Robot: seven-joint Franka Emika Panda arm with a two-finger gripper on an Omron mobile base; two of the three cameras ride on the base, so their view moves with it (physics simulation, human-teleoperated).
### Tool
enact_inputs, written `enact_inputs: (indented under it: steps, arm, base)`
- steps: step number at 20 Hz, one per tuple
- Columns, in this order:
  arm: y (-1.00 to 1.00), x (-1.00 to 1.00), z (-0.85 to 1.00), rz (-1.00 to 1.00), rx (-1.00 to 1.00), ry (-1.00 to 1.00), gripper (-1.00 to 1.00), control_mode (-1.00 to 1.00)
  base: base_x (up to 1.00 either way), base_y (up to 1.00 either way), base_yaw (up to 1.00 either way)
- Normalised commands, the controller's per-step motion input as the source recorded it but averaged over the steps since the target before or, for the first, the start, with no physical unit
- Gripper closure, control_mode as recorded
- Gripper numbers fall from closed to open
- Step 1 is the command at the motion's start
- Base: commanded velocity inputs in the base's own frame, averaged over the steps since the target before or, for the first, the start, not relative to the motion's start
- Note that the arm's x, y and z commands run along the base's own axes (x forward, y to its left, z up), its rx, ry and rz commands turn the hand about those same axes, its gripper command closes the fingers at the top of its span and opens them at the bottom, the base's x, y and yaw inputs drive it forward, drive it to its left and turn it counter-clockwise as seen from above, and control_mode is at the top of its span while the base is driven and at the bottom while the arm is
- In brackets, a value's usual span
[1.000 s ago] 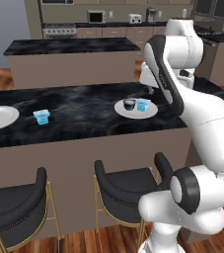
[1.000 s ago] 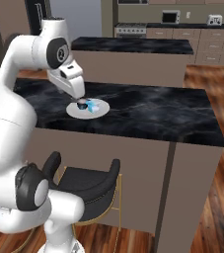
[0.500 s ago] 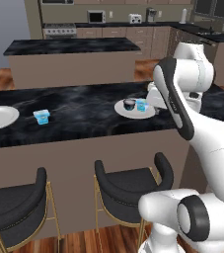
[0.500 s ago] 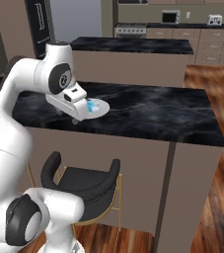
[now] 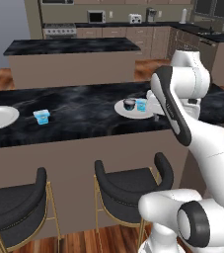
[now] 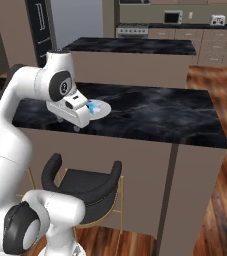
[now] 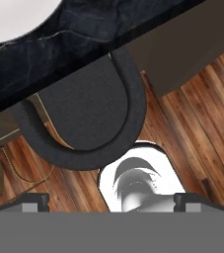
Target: Place two yogurt containers on each plate.
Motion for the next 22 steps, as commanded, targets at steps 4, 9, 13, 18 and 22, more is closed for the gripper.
enact_inputs:
  steps: [4, 9, 13, 18, 22]
  arm:
    - [0.00, -0.04, 0.00, 0.00, 0.00, 0.00, -1.00, -1.00]
    - [0.00, 0.00, 0.00, 0.00, 0.00, 0.00, -1.00, 1.00]
    - [0.00, 0.00, 0.00, 0.00, 0.00, 0.00, -1.00, 1.00]
    - [0.00, 0.00, 0.00, 0.00, 0.00, 0.00, -1.00, 1.00]
    - [0.00, 0.00, 0.00, 0.00, 0.00, 0.00, -1.00, 1.00]
  base:
    - [0.00, 0.00, 0.00]
    - [-0.27, 0.34, 0.04]
    - [-0.44, 0.94, 0.07]
    - [-0.53, 1.00, 0.02]
    - [-0.24, 1.00, 0.00]
